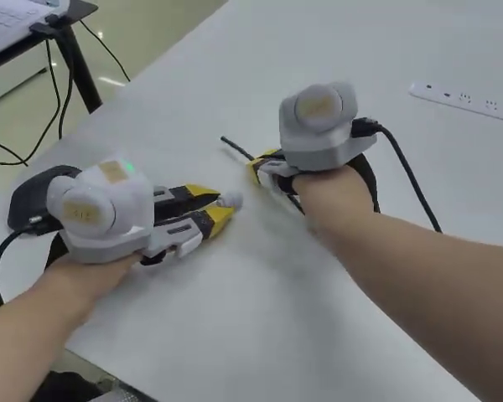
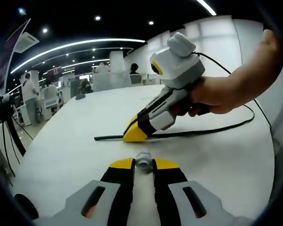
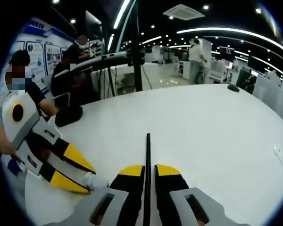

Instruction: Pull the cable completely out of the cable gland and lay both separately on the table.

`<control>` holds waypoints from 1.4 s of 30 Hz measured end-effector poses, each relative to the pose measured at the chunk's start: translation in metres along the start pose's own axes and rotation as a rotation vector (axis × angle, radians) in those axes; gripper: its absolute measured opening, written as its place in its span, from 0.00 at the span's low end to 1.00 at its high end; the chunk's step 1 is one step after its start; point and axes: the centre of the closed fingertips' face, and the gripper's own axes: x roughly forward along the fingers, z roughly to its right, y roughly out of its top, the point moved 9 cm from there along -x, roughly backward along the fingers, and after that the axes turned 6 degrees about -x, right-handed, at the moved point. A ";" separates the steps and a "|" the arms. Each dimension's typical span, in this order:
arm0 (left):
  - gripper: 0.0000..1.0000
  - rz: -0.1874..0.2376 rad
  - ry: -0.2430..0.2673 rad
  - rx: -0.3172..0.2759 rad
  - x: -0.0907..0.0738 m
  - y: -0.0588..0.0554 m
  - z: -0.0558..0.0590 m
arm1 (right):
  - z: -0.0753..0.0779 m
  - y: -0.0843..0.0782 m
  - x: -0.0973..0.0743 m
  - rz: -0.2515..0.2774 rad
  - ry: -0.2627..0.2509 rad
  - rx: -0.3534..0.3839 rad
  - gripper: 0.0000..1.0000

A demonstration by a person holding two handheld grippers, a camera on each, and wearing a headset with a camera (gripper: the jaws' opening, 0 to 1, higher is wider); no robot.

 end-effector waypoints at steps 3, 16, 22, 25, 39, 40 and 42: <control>0.15 0.000 0.013 0.021 0.000 0.001 0.001 | -0.001 0.003 -0.007 0.003 -0.005 -0.004 0.11; 0.99 0.093 -0.088 -0.196 -0.009 0.044 0.010 | 0.026 -0.058 -0.104 -0.011 -0.201 0.120 0.89; 1.00 0.074 -0.144 -0.172 -0.009 0.073 0.030 | 0.040 -0.093 -0.185 -0.065 -0.236 0.266 1.00; 1.00 -0.035 -0.128 -0.121 -0.007 0.075 0.043 | 0.038 -0.112 -0.234 -0.106 -0.281 0.309 1.00; 1.00 0.005 -0.044 -0.211 -0.016 0.091 0.077 | -0.001 -0.201 -0.417 -0.125 -0.562 0.591 1.00; 1.00 0.001 -0.052 -0.196 -0.017 0.090 0.080 | -0.005 -0.205 -0.420 -0.124 -0.571 0.601 1.00; 1.00 0.000 -0.047 -0.116 -0.019 0.090 0.089 | -0.015 -0.213 -0.424 -0.128 -0.572 0.614 1.00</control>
